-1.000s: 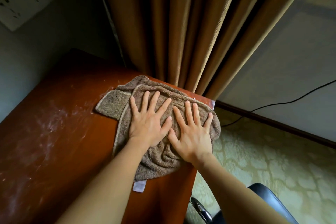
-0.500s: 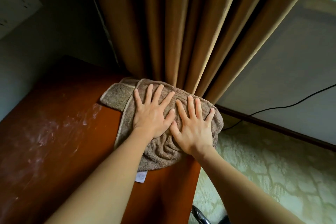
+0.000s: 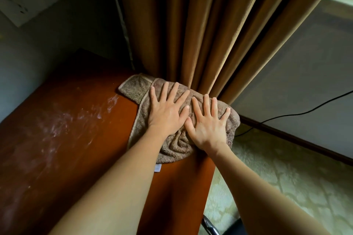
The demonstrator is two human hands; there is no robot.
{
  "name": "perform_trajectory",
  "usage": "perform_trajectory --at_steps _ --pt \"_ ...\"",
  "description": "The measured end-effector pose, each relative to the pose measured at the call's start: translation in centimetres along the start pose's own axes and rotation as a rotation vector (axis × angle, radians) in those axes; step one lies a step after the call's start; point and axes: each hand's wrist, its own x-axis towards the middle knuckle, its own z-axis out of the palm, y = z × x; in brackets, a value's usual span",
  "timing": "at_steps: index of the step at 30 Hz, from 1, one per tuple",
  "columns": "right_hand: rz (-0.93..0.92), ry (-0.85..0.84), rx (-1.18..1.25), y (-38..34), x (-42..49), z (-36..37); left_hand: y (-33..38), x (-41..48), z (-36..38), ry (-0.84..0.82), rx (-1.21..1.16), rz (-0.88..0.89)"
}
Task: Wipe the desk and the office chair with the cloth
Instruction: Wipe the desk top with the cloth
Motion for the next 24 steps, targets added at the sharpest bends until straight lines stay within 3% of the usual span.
perform_trajectory --at_steps 24 --pt "-0.134 -0.088 -0.037 -9.1 -13.2 1.4 -4.3 -17.3 -1.6 -0.078 0.039 -0.117"
